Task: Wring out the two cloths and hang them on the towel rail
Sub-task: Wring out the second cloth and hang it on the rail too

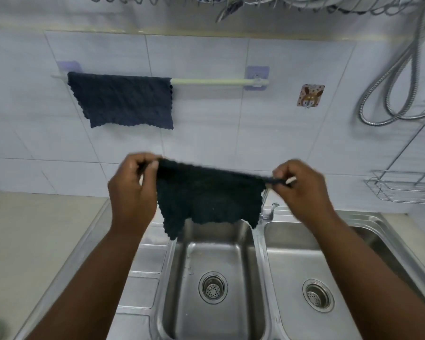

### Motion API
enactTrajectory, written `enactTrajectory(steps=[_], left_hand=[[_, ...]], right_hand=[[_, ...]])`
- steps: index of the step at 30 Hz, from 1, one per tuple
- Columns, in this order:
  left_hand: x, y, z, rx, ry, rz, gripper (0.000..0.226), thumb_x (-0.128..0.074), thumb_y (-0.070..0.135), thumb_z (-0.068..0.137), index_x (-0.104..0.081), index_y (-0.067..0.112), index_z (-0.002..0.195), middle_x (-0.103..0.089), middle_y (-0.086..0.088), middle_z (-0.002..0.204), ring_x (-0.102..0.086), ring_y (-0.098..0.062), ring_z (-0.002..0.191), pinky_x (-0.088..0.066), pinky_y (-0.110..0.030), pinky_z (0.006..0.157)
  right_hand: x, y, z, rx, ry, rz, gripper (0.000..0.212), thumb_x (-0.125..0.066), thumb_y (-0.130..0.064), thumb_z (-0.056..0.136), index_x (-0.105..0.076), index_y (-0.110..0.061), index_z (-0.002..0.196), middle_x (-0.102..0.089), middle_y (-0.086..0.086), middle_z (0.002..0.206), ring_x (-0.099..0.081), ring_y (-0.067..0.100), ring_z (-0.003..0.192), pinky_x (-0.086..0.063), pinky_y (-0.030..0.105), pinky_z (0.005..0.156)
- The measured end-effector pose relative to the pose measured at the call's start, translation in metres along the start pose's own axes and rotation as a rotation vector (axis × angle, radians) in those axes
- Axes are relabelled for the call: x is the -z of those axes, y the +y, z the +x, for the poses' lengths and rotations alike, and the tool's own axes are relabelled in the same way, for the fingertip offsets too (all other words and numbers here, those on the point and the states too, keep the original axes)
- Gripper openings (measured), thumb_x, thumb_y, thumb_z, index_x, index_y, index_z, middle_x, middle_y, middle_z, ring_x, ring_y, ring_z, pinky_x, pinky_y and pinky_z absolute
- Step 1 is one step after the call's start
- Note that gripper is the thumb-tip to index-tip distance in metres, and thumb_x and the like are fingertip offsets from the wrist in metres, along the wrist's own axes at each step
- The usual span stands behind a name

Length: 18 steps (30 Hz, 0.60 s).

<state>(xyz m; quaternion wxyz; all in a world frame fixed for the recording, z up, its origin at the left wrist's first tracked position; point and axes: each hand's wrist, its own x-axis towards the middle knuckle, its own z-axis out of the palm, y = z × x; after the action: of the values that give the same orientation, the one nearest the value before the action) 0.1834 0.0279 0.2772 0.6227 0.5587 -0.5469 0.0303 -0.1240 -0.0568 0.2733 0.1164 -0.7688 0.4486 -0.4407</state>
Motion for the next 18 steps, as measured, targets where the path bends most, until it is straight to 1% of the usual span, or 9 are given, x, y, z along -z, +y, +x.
enactTrajectory(steps=[1,4,5,8,11,13,15,16,18], left_hand=[[0.001,-0.011,-0.018,0.023,-0.104,0.072,0.011,-0.059,0.017,0.092,-0.061,0.026,0.086,-0.065,0.015,0.081,-0.061,0.006,0.079,-0.041,-0.001,0.07],[0.0,-0.048,-0.072,0.394,-0.838,0.347,0.025,-0.06,0.013,0.092,-0.057,0.028,0.072,-0.066,0.002,0.081,-0.065,-0.012,0.079,-0.047,-0.013,0.067],[0.001,-0.059,-0.083,0.496,-0.944,0.383,0.023,-0.06,0.015,0.093,-0.057,0.027,0.073,-0.067,-0.001,0.085,-0.067,-0.015,0.08,-0.049,-0.016,0.068],[0.001,-0.072,-0.08,0.687,-0.825,0.258,0.015,-0.061,0.015,0.093,-0.062,0.021,0.08,-0.069,-0.007,0.091,-0.069,-0.017,0.079,-0.059,-0.025,0.072],[-0.007,-0.069,-0.06,0.709,-0.7,0.164,0.01,-0.062,0.013,0.093,-0.063,0.018,0.084,-0.07,-0.01,0.095,-0.071,-0.021,0.081,-0.06,-0.038,0.082],[-0.007,-0.059,-0.043,0.722,-0.591,0.069,0.009,-0.063,0.011,0.092,-0.064,0.017,0.085,-0.071,-0.012,0.097,-0.072,-0.022,0.083,-0.059,-0.041,0.085],[-0.006,-0.047,-0.023,0.659,-0.45,0.022,0.01,-0.062,0.013,0.092,-0.065,0.02,0.085,-0.072,-0.009,0.095,-0.072,-0.022,0.084,-0.058,-0.044,0.088],[-0.003,-0.04,-0.014,0.582,-0.36,0.019,0.009,-0.062,0.018,0.092,-0.066,0.024,0.085,-0.073,-0.003,0.093,-0.072,-0.02,0.085,-0.057,-0.042,0.088],[0.005,-0.021,-0.007,0.332,-0.12,0.015,0.006,-0.061,0.03,0.091,-0.066,0.031,0.09,-0.072,0.015,0.09,-0.07,-0.007,0.087,-0.057,-0.026,0.084]], right_hand=[[-0.009,0.009,-0.016,0.001,-0.136,-0.043,0.031,-0.077,-0.009,0.071,-0.052,-0.027,0.07,-0.06,-0.006,0.074,-0.054,0.008,0.066,-0.045,0.02,0.062],[-0.037,0.043,-0.07,-0.233,-0.878,-0.276,0.035,-0.08,-0.016,0.073,-0.049,-0.031,0.069,-0.059,-0.004,0.083,-0.057,0.016,0.078,-0.045,0.029,0.066],[-0.042,0.054,-0.082,-0.308,-0.957,-0.308,0.034,-0.08,-0.021,0.073,-0.049,-0.033,0.067,-0.059,-0.005,0.084,-0.058,0.016,0.08,-0.044,0.028,0.066],[-0.046,0.067,-0.085,-0.431,-0.764,-0.253,0.031,-0.081,-0.029,0.071,-0.053,-0.033,0.059,-0.058,-0.008,0.075,-0.058,0.015,0.076,-0.042,0.026,0.062],[-0.046,0.061,-0.067,-0.387,-0.618,-0.295,0.027,-0.079,-0.03,0.074,-0.055,-0.028,0.06,-0.058,-0.009,0.067,-0.058,0.015,0.071,-0.035,0.024,0.055],[-0.04,0.05,-0.051,-0.433,-0.518,-0.188,0.022,-0.078,-0.022,0.076,-0.06,-0.025,0.063,-0.061,-0.007,0.06,-0.062,0.013,0.06,-0.038,0.021,0.051],[-0.029,0.037,-0.033,-0.549,-0.401,0.117,0.01,-0.075,-0.007,0.079,-0.07,-0.015,0.075,-0.069,0.003,0.056,-0.067,0.012,0.05,-0.05,0.023,0.049],[-0.021,0.031,-0.025,-0.574,-0.324,0.277,0.011,-0.072,-0.001,0.078,-0.072,-0.011,0.079,-0.072,0.007,0.06,-0.07,0.016,0.054,-0.054,0.029,0.054],[-0.008,0.02,-0.013,-0.465,-0.124,0.454,0.018,-0.072,0.001,0.075,-0.075,-0.015,0.084,-0.077,0.007,0.075,-0.075,0.023,0.072,-0.058,0.036,0.069]])
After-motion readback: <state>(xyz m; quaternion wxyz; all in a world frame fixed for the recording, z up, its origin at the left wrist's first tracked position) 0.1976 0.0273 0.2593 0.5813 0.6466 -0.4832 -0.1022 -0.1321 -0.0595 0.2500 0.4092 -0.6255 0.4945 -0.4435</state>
